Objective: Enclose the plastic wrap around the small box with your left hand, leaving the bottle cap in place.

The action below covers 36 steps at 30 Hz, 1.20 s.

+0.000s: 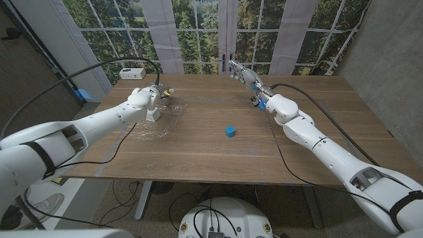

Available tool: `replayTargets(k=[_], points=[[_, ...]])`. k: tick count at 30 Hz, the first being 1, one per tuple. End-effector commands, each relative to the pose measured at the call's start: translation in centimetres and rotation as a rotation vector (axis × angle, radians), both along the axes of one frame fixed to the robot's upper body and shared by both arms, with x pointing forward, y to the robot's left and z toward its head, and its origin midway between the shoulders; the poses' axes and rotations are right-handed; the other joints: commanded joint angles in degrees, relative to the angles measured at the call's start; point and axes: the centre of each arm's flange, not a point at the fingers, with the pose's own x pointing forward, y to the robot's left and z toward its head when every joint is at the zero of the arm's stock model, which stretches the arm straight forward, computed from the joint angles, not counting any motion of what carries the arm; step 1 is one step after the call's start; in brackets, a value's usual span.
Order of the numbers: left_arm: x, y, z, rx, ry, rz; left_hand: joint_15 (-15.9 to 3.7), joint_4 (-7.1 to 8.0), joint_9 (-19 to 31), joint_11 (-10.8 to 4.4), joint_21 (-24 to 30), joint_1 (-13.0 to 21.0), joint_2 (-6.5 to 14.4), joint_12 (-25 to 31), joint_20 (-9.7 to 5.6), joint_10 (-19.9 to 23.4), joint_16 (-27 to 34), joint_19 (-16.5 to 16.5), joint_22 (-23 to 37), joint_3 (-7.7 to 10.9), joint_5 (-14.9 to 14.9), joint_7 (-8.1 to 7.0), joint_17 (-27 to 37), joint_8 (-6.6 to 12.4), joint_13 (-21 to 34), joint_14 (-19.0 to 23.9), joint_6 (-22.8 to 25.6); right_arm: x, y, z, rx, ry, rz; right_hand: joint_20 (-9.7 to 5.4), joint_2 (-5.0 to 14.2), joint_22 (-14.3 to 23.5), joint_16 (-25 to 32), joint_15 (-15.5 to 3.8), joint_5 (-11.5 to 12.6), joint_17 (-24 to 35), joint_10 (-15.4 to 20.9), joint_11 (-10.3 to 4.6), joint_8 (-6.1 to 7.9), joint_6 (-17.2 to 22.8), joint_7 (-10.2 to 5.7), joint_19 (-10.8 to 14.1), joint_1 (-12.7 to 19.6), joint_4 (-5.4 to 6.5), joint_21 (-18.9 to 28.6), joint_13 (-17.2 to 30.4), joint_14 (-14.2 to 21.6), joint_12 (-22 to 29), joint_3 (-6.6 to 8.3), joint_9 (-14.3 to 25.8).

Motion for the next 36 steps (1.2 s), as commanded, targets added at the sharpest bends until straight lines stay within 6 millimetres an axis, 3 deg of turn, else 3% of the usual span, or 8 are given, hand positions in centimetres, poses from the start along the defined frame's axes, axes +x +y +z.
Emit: replayTargets(k=[1, 19, 36], points=[[-5.9, 0.2, -0.4, -0.016, -0.11, -0.05, -8.18, 0.19, 1.21, 0.18, 0.0, 0.59, 0.0, 0.15, 0.41, 0.37, 0.28, -0.21, 0.28, -0.16, -0.04, 0.47, 0.26, 0.46, 0.39, 0.48, 0.19, -0.8, 0.6, -0.3, -0.015, 0.0, 0.011, 0.09, 0.11, 0.32, -0.08, -0.01, -0.23, 0.15, 0.26, -0.04, 0.05, 0.39, -0.3, 0.58, -0.55, 0.22, -0.41, 0.25, 0.22, -0.07, 0.33, 0.14], [-12.3, 1.7, -2.4, -0.048, -0.242, -0.003, -8.03, 0.64, 2.15, 0.4, 0.1, 0.57, -0.09, 0.21, 0.67, 1.02, 0.37, -0.44, 0.3, -0.31, 0.06, 0.1, 0.4, 1.34, 1.01, 0.98, -0.11, -1.7, 1.5, -0.6, -0.044, 0.009, 0.035, 0.09, 0.13, 0.33, -0.07, -0.04, -0.24, 0.15, 0.31, -0.03, 0.06, 0.5, -0.33, 0.7, -0.64, 0.26, -0.55, 0.26, 0.31, -0.07, 0.37, 0.15], [-14.2, 2.3, -5.0, -0.024, -0.259, 0.039, -8.23, 1.26, 3.76, 0.77, 0.18, -0.75, -0.99, 0.22, 1.31, 1.5, 0.63, -1.06, 0.37, -1.24, -0.03, 0.18, 0.73, 3.42, 2.04, 1.92, 0.62, -1.2, 2.5, -0.2, -0.072, 0.028, 0.031, -0.03, 0.23, 0.33, -0.11, -0.05, -0.23, 0.16, 0.22, -0.12, 0.04, 0.54, -0.44, 0.7, -0.72, 0.31, -0.73, 0.26, 0.25, -0.13, 0.45, 0.15]])
